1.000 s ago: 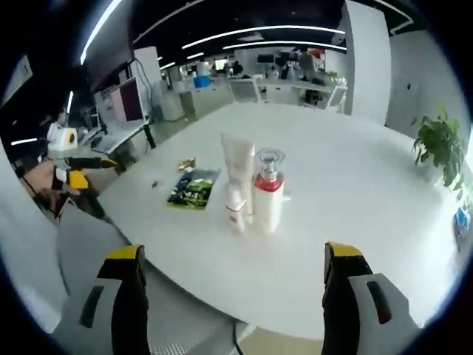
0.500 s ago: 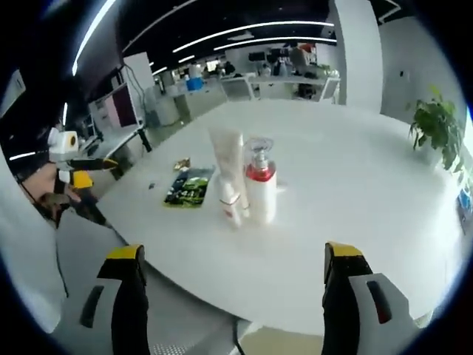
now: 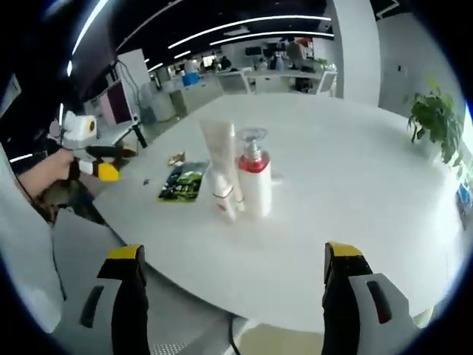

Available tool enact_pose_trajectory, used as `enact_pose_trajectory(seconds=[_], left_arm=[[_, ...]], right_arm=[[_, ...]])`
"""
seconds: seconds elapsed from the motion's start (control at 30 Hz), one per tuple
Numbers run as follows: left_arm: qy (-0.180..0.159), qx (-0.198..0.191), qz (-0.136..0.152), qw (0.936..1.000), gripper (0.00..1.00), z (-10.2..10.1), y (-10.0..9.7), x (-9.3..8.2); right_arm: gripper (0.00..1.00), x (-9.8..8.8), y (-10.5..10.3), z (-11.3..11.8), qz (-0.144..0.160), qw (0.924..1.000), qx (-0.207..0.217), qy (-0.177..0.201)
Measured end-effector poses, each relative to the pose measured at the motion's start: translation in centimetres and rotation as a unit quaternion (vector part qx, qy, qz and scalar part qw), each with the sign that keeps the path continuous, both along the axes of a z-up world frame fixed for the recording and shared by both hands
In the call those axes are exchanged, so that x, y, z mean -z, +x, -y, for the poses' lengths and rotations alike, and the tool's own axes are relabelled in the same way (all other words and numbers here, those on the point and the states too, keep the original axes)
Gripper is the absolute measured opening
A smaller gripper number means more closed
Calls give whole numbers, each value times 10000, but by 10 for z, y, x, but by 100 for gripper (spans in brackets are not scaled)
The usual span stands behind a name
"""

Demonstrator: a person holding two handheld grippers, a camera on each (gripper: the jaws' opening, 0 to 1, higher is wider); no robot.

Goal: Arrange the skincare products in the storage area until every visible bottle or jar stands upright without overlapping.

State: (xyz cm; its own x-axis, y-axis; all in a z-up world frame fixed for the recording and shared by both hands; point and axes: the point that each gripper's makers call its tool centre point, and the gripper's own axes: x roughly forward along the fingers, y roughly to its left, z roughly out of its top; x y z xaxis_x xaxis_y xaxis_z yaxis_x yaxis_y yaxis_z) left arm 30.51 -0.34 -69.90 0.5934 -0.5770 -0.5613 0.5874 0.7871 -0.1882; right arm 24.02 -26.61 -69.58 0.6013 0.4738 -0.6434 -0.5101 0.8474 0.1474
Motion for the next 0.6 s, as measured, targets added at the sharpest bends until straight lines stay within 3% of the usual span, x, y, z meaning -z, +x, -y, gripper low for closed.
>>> enact_pose_trajectory(seconds=[0.3,0.6], left_arm=[[300,503,-170,9981,78,27,30,19],[512,781,-308,9952,70,51,52,39]], right_arm=[[100,22,6,2,-258,9997,30,31],[99,31,17,0,-361,9992,82,135]])
